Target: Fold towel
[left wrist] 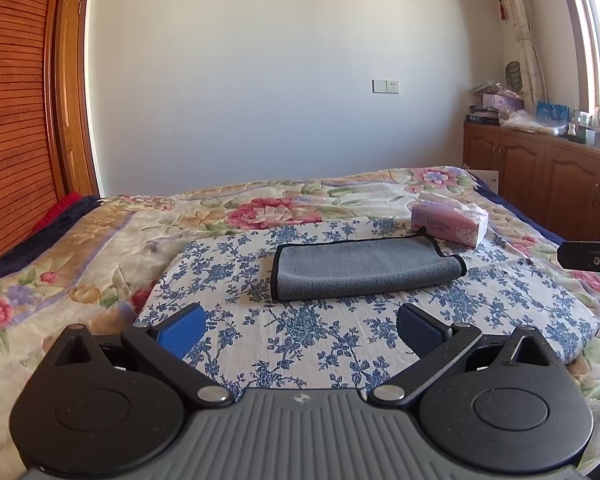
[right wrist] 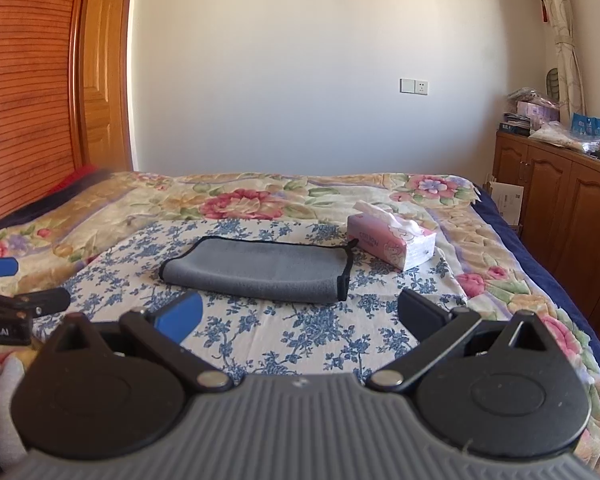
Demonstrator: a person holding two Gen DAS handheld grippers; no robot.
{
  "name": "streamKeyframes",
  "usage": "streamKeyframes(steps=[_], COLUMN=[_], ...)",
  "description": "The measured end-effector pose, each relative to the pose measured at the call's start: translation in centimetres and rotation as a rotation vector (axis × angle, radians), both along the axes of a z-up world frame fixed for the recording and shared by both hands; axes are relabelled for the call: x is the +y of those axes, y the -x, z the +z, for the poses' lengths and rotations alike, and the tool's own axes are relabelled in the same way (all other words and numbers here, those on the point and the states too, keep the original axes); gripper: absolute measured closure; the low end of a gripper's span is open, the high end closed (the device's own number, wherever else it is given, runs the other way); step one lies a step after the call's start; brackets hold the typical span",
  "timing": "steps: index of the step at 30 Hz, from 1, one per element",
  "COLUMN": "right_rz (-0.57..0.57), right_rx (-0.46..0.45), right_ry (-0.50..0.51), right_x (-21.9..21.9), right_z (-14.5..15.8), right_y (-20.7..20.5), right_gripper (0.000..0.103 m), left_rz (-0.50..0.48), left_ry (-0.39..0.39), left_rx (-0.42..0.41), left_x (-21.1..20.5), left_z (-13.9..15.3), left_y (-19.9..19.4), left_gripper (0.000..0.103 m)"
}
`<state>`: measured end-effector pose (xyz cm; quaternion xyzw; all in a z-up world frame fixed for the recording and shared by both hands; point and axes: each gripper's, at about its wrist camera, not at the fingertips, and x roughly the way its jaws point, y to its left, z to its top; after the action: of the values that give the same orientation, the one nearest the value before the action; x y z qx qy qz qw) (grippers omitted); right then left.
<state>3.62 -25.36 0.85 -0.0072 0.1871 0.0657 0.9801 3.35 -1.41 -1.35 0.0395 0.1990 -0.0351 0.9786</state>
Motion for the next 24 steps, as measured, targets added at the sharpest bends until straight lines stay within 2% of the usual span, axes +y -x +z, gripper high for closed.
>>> streamKeyframes(steps=[8,24], right_rz=[-0.011,-0.034], right_rx=[-0.034,-0.091], right_ry=[-0.003,0.011], right_x=[-0.15,-0.24], right_z=[0.15,0.45], right_y=[0.35,0.84], right_gripper=[0.0,0.0], left_rz=[-0.01,0.007], left_ry=[0.018,-0.012], left_rx=[-0.029,-0.085], left_x=[0.2,0.06], left_z=[0.4,0.78], left_y=[0.08,0.82], left_gripper=[0.0,0.0])
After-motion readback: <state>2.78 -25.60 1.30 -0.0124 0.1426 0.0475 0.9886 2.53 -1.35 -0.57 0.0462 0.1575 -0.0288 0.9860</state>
